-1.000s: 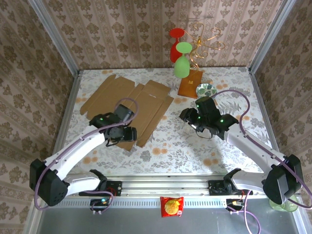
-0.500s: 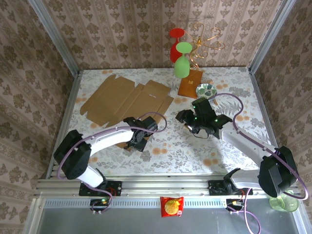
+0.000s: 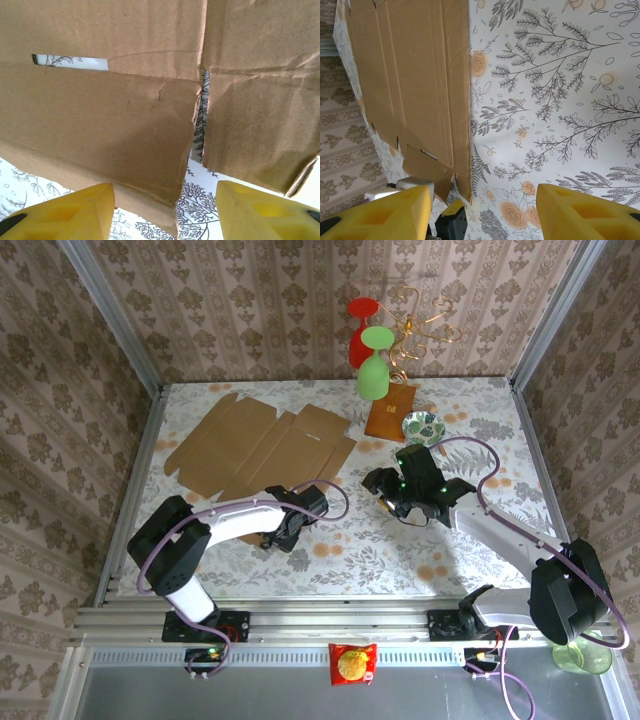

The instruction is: Fold the paper box

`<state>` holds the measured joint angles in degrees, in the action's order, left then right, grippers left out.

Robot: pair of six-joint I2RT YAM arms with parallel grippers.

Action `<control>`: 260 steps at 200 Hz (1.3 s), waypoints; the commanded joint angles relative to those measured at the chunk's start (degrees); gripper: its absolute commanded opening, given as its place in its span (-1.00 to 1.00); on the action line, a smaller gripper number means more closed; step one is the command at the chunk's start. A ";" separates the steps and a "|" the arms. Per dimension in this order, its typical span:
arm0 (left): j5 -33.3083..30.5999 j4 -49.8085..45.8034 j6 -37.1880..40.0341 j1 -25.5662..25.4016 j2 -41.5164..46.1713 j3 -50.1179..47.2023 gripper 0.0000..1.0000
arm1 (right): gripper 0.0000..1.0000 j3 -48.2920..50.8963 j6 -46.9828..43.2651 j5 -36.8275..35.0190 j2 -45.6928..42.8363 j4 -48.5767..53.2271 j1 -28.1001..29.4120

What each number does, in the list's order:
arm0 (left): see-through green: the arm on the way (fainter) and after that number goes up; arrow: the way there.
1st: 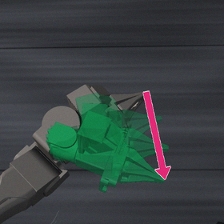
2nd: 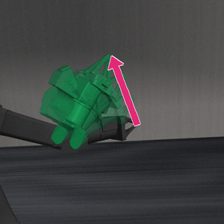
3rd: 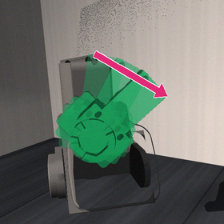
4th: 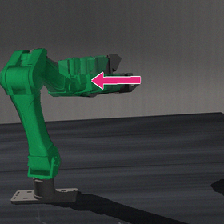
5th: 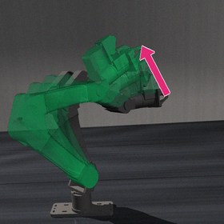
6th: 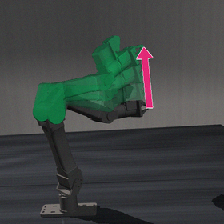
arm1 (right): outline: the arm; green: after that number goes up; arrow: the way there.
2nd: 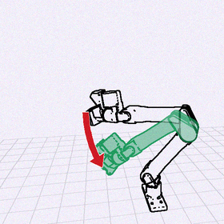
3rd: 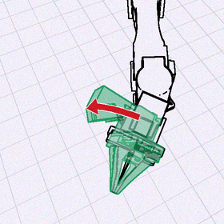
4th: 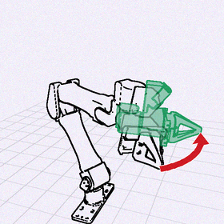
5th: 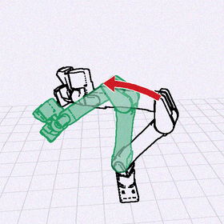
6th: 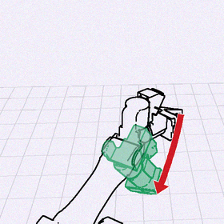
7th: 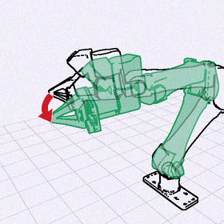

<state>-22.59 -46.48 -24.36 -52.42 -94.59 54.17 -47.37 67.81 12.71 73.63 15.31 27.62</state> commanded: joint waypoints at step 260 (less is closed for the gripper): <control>4.48 -1.51 2.41 0.48 14.38 1.79 -1.00 | 0.30 -8.33 17.46 4.58 25.53 -31.44 4.81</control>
<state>-19.25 -46.50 -22.63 -52.36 -81.12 54.39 -55.02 82.91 18.06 97.06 -13.17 31.59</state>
